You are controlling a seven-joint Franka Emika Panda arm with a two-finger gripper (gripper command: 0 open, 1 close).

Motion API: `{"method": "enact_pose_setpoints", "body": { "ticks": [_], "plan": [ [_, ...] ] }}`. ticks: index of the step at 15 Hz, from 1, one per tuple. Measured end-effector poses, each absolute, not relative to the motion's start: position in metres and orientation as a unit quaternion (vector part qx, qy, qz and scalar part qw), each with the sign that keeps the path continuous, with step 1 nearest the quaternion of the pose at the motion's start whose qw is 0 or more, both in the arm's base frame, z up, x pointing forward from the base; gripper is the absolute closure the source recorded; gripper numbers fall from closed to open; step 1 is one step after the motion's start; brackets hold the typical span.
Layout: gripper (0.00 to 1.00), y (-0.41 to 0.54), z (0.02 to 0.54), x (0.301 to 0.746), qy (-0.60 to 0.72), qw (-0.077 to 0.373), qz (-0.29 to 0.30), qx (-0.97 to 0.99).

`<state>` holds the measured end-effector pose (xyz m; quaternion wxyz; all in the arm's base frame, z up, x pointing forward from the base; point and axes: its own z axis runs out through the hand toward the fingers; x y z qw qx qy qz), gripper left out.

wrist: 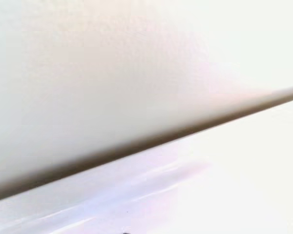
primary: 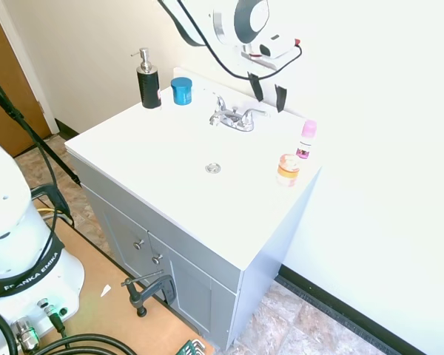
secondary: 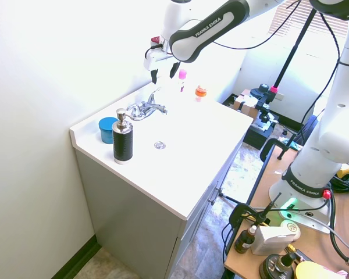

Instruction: Turn on the cold water

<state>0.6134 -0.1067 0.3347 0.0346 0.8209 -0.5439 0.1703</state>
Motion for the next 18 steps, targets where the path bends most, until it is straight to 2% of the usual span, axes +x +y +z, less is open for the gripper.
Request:
{"method": "enact_pose_setpoints", "body": {
  "ticks": [8,14,18],
  "plan": [
    [0.00,-0.109,0.315,0.621,-0.536,0.050,0.159,0.828],
    [0.00,-0.113,0.307,0.608,-0.530,0.061,0.135,0.835],
    [0.00,-0.113,0.312,0.591,-0.527,0.052,0.114,0.840]
  ]
}}
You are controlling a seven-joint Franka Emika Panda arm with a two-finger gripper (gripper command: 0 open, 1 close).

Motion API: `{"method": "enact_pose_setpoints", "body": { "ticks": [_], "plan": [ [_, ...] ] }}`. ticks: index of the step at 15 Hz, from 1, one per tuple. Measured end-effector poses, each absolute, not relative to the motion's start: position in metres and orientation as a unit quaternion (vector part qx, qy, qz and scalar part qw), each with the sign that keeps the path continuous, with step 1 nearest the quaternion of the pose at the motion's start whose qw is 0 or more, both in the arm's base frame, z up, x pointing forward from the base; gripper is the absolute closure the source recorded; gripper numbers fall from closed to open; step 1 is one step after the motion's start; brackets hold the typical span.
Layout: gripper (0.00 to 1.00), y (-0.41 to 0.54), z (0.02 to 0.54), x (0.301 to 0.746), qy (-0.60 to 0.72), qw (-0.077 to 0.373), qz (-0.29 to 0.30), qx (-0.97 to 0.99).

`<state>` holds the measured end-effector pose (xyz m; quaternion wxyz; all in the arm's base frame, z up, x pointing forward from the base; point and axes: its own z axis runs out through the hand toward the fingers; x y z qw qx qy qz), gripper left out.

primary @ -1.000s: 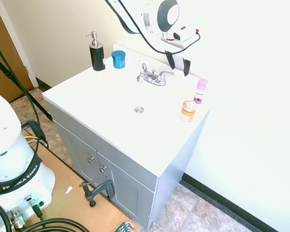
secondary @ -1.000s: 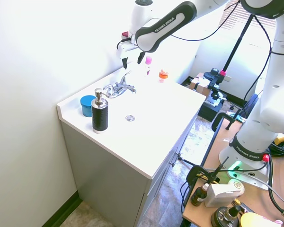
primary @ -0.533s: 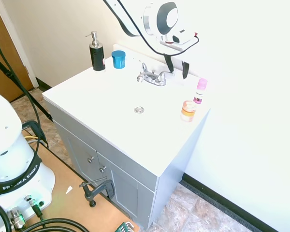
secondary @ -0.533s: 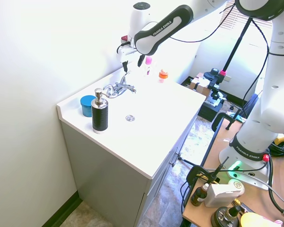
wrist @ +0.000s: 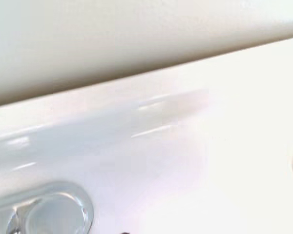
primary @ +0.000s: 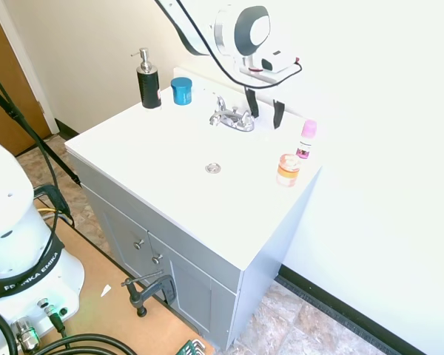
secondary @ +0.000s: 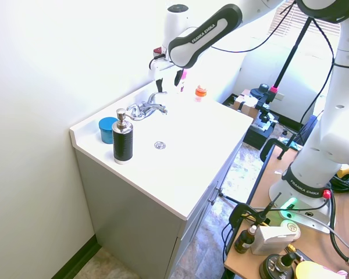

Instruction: Turn on the cold water

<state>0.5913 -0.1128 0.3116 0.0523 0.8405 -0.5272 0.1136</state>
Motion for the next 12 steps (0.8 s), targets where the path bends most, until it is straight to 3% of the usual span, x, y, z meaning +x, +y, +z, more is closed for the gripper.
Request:
{"method": "enact_pose_setpoints", "body": {
  "ticks": [8,12],
  "plan": [
    [0.00,-0.096,0.321,0.557,-0.525,0.021,0.071,0.848],
    [0.00,-0.080,0.353,0.513,-0.514,-0.009,0.048,0.857]
  ]
}}
